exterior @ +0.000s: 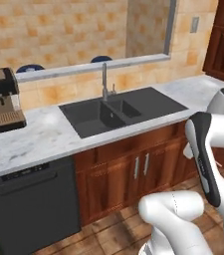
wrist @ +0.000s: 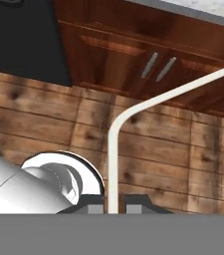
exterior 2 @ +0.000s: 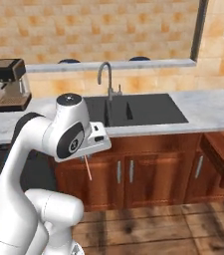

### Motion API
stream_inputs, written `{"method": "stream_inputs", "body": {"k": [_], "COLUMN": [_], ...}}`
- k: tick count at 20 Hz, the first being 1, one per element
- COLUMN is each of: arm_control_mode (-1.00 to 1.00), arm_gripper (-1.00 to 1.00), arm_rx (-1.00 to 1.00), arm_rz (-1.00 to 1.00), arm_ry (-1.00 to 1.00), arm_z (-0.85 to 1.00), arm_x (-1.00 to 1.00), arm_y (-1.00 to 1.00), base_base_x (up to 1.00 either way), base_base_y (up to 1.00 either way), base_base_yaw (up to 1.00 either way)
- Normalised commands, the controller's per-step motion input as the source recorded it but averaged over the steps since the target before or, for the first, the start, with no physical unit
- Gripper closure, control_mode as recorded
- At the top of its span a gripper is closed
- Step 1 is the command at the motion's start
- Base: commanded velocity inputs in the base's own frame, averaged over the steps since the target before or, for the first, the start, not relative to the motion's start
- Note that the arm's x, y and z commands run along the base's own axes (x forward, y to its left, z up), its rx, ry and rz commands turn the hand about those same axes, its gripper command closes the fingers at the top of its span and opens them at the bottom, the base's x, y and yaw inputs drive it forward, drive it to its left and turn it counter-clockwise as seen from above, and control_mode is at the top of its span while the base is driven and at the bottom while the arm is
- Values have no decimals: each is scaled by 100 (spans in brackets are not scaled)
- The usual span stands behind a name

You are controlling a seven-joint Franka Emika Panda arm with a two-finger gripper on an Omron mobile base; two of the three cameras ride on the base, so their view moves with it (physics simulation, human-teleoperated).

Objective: Take a straw from the drawer in front and place it inside the glass cup on the dining counter.

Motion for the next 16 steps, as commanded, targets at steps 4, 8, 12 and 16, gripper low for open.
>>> {"method": "stream_inputs", "body": {"k": [4,8,12,16], "arm_control_mode": [100,100,100,100], "arm_gripper": [100,100,100,100], "arm_rx": [0,0,0,0], "arm_rz": [0,0,0,0], "arm_ry": [0,0,0,0], "arm_z": [0,0,0,0], "arm_x": [0,0,0,0], "arm_y": [0,0,0,0], "base_base_x": [-31,-32,-29,-18], "base_base_y": [100,100,100,100], "base_base_yaw": [0,0,0,0]}}
